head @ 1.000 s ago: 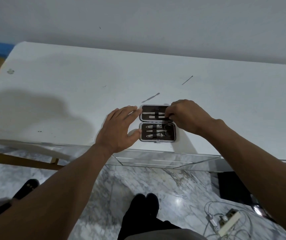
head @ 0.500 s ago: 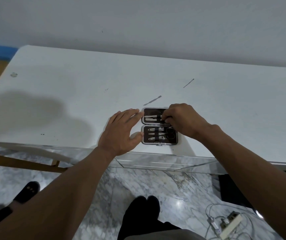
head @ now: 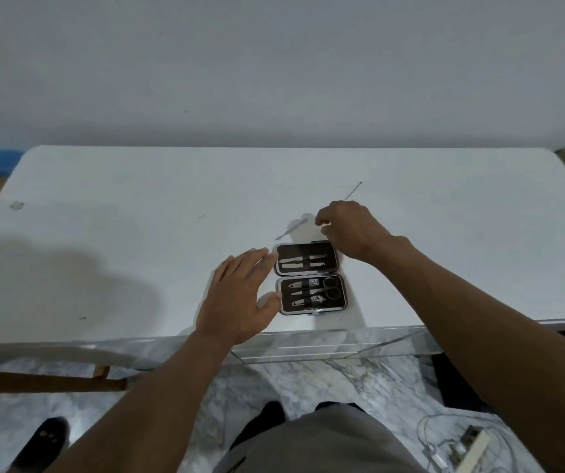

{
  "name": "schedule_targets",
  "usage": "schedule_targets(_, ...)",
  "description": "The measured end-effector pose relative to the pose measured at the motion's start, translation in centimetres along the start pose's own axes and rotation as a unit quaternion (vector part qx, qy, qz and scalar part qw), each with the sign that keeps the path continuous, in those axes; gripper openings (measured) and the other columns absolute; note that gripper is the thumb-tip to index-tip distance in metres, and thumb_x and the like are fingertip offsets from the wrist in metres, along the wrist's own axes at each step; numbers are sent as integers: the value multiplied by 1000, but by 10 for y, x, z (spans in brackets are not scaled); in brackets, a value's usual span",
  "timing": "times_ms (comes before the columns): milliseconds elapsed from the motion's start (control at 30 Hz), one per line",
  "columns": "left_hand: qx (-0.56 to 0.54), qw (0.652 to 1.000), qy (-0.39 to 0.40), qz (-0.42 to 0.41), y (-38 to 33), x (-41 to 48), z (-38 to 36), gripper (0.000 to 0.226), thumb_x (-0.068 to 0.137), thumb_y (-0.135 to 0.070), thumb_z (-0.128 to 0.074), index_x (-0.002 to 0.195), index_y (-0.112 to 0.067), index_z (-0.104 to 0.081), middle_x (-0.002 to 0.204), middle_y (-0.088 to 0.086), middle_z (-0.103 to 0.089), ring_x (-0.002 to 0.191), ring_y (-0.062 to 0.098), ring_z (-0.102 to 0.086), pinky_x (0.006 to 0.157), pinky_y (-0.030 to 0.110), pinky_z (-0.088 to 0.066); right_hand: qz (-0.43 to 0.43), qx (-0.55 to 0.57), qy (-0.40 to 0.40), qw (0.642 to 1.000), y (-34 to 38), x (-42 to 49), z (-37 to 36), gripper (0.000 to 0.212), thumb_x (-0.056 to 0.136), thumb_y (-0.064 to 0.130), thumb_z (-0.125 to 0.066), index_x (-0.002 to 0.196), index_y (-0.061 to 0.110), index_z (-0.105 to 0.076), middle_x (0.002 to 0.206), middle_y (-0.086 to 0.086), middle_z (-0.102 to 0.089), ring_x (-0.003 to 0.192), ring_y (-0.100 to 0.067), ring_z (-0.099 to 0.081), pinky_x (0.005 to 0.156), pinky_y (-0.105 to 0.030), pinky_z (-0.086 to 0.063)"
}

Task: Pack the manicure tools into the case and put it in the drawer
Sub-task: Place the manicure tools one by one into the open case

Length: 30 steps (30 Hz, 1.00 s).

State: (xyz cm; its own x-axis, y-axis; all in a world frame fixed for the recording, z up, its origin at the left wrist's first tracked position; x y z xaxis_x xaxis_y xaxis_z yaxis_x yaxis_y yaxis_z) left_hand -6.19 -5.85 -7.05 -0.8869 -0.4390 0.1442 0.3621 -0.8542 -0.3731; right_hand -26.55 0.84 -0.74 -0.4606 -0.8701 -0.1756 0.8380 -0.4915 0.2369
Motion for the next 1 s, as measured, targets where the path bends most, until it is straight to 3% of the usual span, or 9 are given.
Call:
schedule_targets(233, 2, 1000, 4, -9, 2, 1, 0, 63, 86, -47, -44, 144, -22, -41, 147, -2, -44, 137, 16, -36, 114, 39, -25, 39, -10, 15, 999, 28, 25, -10, 29, 92, 8, -56, 118, 13, -67, 123, -10, -62, 116, -29, -56, 98, -37, -43)
schedule_targets(567, -2, 1000, -3, 0, 0, 2, 2, 65, 82, -46, -47, 143, -22, -44, 146, -3, -45, 137, 15, -38, 114, 40, -26, 31, -53, 42, 997, 19, 50, -11, 17, 85, 4, -57, 95, 5, -71, 96, -17, -71, 88, -35, -66, 78, -37, -55)
schedule_targets(1000, 6, 1000, 11, 14, -2, 3, 0, 67, 82, -44, -49, 145, -23, -41, 149, -5, -42, 139, 13, -34, 116, 38, -23, 10, -13, 95, 995, 7, 69, -11, 12, 73, -1, -62, 83, 6, -59, 88, -16, -66, 81, -33, -64, 67, -34, -53)
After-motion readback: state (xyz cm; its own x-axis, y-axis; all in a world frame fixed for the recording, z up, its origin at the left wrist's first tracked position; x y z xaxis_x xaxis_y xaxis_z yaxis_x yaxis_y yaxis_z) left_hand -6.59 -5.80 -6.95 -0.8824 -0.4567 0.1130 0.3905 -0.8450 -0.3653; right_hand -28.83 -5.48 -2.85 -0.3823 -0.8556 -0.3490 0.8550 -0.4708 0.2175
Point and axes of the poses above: each hand's wrist, its own x-axis towards the middle knuckle, its own z-axis out of the back of the hand, y = z × x, the point moved 5 cm from there along x, towards the middle knuckle
